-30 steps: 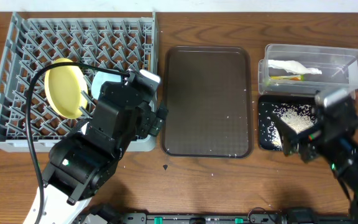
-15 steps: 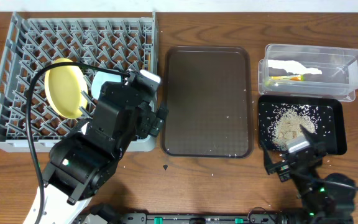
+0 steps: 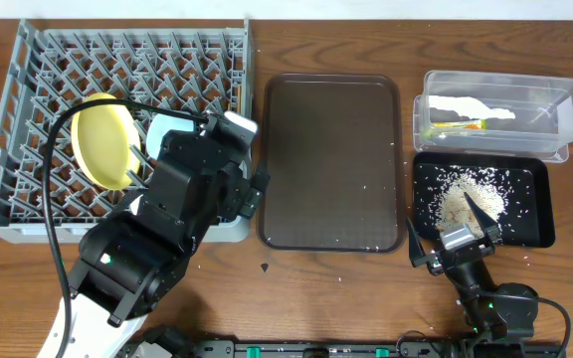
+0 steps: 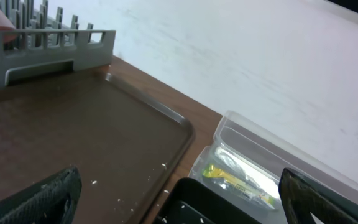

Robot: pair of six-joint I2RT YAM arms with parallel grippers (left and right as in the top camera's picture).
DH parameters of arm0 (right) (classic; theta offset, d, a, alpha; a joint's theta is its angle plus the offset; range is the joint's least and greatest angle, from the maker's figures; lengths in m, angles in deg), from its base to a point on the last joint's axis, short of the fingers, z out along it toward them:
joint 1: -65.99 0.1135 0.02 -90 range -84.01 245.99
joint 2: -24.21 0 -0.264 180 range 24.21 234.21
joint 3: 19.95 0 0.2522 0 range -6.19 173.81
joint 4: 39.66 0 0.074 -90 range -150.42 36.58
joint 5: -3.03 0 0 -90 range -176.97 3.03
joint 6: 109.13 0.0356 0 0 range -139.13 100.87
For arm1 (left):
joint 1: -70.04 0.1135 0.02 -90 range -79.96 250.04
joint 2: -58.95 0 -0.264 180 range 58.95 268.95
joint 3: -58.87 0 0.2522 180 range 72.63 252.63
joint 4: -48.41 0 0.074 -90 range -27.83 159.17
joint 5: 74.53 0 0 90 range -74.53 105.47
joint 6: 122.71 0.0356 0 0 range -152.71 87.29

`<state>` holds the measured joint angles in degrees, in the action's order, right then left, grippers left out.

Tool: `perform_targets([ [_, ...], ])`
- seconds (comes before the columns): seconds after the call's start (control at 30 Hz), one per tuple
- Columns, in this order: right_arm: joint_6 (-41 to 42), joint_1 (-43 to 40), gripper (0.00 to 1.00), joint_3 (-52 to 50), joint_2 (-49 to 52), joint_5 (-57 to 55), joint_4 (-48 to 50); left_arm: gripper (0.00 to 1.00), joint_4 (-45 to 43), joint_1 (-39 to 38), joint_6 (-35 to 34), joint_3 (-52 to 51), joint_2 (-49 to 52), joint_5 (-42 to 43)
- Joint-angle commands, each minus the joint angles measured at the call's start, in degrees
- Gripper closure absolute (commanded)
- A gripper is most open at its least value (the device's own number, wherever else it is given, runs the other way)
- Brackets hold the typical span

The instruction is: Sort waste into correct bins and load items into the dishwasher

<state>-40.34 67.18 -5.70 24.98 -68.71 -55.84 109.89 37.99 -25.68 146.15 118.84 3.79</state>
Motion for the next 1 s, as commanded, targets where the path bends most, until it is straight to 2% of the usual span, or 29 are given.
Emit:
perform_targets([
  [0.0, -0.48, -0.48, 0.01, -0.17, -0.48, 0.42, -0.2, 0.04, 0.02, -0.17, -0.92, -0.07, 0.02, 0.57],
  [0.63, -0.48, -0.48, 0.01, -0.17, -0.48, 0.42, -0.2, 0.03, 2.36, 0.63, -0.9, -0.17, -1.64, 0.5],
  [0.8, -0.48, -0.48, 0.01, -0.17, -0.48, 0.42, -0.17, 0.03, 0.81, 7.87, -0.74, -1.73, -4.0, 2.73],
  [0.97, -0.48, -0.48, 0.01, -0.17, -0.48, 0.42, -0.2, 0.03, -10.67, 18.75, -0.76, -10.51, -10.43, 10.16],
])
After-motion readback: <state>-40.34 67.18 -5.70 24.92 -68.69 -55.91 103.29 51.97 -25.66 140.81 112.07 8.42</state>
